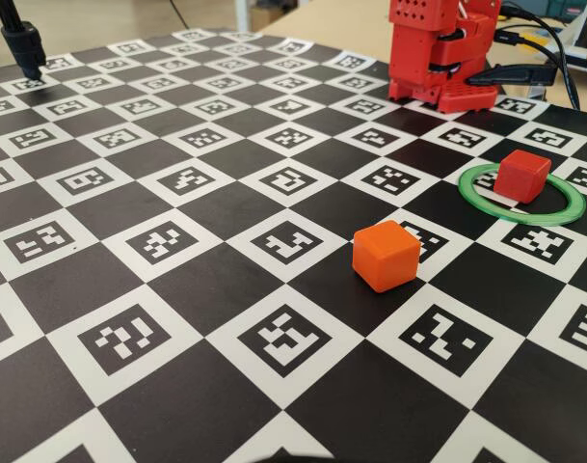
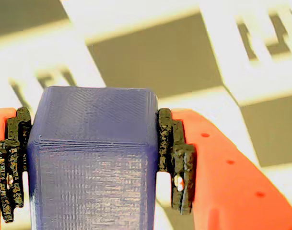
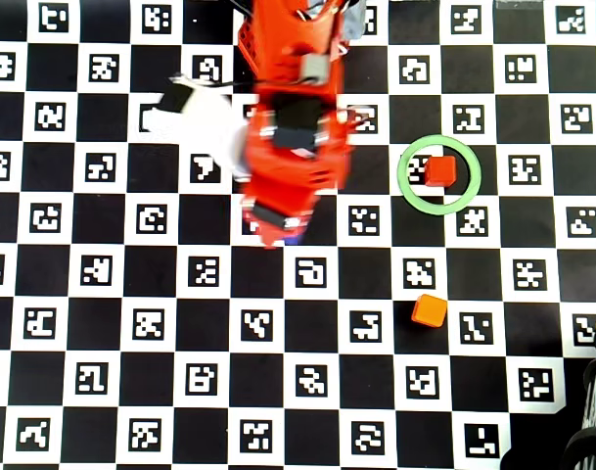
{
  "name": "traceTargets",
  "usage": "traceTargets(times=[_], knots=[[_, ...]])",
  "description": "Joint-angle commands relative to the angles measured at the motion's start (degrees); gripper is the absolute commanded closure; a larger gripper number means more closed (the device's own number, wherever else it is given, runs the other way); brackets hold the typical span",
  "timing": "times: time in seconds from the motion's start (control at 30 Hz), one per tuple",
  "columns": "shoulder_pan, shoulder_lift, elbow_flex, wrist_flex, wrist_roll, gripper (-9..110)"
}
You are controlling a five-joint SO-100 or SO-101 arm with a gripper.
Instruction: Grab the red cube then put it in the green circle then put the blue cube on top and finally the orange cube on top
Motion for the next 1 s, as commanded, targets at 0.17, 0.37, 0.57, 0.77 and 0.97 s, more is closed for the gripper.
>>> traceTargets(times=[0.17,0.37,0.57,0.77,0.97], knots=[[-21.8,1.5,-1.1,3.3,8.2,94],[-29.4,0.0,-0.9,1.3,10.7,94],[-33.9,-0.7,2.4,-2.3,12.2,94],[-36.2,-1.1,8.6,-6.7,11.4,94],[-37.1,-1.1,13.0,-10.5,9.8,94]])
